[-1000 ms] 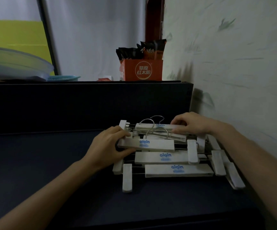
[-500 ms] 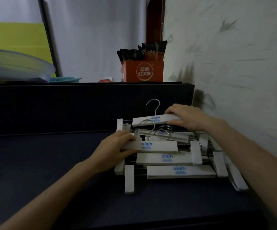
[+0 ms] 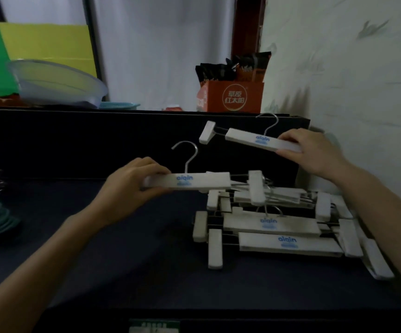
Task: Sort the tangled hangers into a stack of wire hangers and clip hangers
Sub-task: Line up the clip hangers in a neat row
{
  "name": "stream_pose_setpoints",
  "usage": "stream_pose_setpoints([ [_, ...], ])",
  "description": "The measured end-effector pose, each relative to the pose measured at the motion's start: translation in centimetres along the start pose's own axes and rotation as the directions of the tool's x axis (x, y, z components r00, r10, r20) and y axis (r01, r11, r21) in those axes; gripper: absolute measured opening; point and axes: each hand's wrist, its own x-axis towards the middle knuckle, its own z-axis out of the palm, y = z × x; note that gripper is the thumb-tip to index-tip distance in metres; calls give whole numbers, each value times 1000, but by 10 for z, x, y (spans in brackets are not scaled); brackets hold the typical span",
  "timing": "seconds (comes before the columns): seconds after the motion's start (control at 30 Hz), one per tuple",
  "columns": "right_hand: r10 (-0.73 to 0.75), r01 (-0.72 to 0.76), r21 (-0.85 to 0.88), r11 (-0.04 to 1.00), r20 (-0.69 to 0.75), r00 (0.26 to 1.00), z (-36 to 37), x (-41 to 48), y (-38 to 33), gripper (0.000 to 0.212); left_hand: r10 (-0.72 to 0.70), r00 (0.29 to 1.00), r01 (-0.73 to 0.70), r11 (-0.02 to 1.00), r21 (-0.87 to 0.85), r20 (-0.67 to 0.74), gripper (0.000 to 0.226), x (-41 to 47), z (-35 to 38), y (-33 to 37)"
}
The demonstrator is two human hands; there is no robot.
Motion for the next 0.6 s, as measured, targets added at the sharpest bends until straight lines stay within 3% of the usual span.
stream_pose_setpoints([
  [0.2,-68,66,130,989,15,998,3,1,-40,34,-192,980,193,981,-20,57,40,-30,-36,-65],
  [0.3,-97,92,161,983,24,995,7,3,-66,35,-270,955,263,962,72,121,34,-39,-36,-94],
  [0.43,-140,117,229,966,87,986,10,0,-98,35,-296,927,257,949,183,233,31,-42,-29,-119],
  [0.6,-203,121,322,939,235,950,13,-12,-127,29,-276,905,229,957,176,323,35,-32,-19,-131],
])
